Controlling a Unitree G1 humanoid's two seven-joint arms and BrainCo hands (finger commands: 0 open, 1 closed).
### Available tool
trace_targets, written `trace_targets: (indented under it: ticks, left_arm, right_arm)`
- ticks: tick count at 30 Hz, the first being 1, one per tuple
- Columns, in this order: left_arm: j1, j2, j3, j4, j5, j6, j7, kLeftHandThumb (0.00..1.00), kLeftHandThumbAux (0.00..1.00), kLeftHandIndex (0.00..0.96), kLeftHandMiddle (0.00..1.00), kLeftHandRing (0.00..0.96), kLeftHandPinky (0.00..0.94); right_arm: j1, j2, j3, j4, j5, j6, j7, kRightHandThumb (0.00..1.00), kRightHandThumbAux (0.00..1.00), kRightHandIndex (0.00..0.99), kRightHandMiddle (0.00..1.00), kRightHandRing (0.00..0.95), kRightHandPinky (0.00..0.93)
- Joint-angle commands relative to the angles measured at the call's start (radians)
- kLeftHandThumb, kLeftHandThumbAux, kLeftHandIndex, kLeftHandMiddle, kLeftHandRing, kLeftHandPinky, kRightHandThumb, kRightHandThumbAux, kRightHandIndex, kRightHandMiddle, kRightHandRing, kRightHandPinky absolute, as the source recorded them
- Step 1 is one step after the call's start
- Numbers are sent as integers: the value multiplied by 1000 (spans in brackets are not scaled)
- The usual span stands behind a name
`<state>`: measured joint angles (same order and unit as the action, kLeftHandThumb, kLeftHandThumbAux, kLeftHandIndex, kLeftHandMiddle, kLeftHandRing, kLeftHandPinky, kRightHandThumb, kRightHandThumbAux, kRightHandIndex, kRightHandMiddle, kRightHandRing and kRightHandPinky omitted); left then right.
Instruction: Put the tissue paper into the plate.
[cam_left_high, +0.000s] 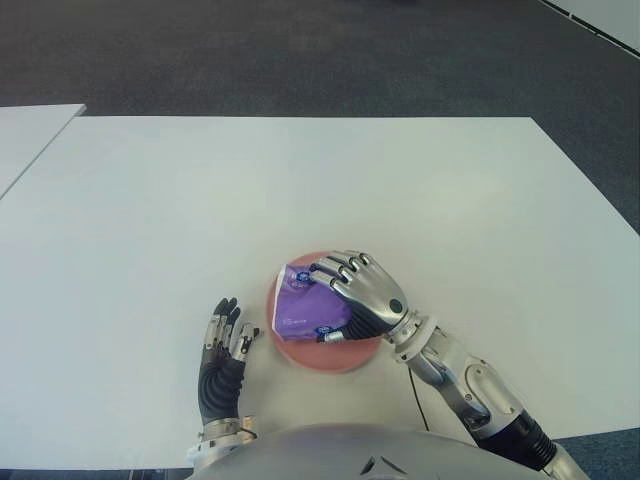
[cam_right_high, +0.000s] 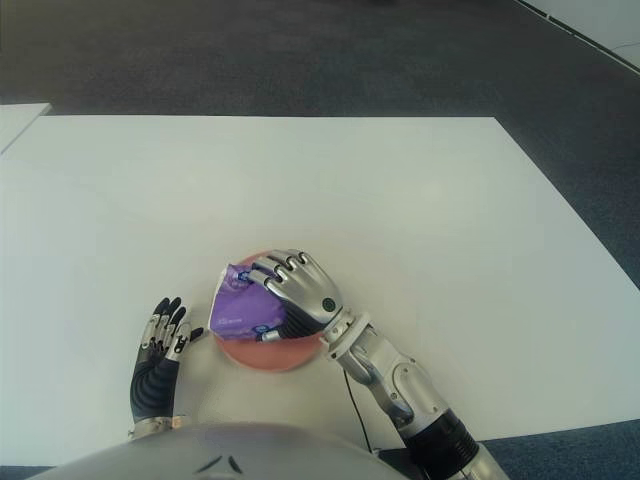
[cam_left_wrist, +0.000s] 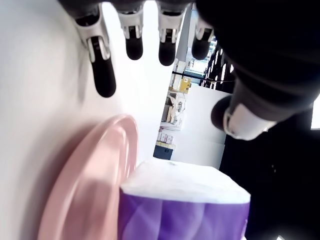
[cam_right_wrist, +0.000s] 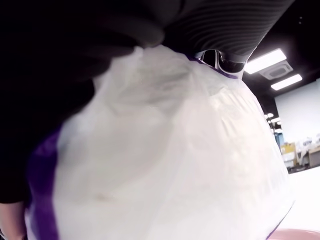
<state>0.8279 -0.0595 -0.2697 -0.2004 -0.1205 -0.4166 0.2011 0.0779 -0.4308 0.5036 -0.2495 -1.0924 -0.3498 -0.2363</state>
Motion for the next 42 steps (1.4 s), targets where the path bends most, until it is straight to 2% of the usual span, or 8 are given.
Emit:
trace_targets:
  ticks: [1, 6, 8, 9, 11, 15, 23, 42]
  left_arm:
    - [-45, -69, -22, 23, -11, 27, -2, 154, 601, 56, 100, 56, 31]
    - [-47, -64, -22, 26, -11, 26, -6, 154, 600, 58, 99, 56, 38]
    - [-49, -60, -21, 30, -6, 23, -8, 150, 601, 56, 100, 57, 43]
    - [-49, -58, -20, 31, -4, 22, -9, 146, 602, 54, 99, 58, 50]
    - [-51, -55, -19, 35, 4, 16, -8, 142, 604, 51, 97, 60, 59]
    - [-53, -51, -15, 44, 30, 4, 2, 129, 608, 45, 89, 60, 65]
    - [-55, -57, -11, 57, 55, -15, 9, 106, 612, 41, 72, 52, 62]
    - [-64, -48, -11, 70, 22, -29, -17, 112, 596, 37, 62, 28, 16]
  right_arm:
    - [13, 1, 4, 7, 9, -11, -3, 855, 675, 401, 537, 823, 808]
    - [26, -1, -4, -38, 66, -9, 70, 851, 672, 410, 543, 703, 660]
    - [27, -9, -9, -56, 94, -15, 107, 772, 690, 411, 446, 520, 494]
    - [28, -13, -11, -63, 104, -18, 122, 647, 610, 319, 327, 367, 363]
    - [29, -24, -17, -80, 113, -26, 144, 523, 540, 215, 208, 220, 234]
    - [54, -60, -40, -118, 107, -44, 157, 356, 485, 68, 57, 56, 75]
    - [64, -88, -60, -132, 94, -79, 152, 216, 431, 3, 3, 2, 3]
    - [61, -110, -106, -106, 144, -132, 172, 174, 345, 0, 0, 0, 0]
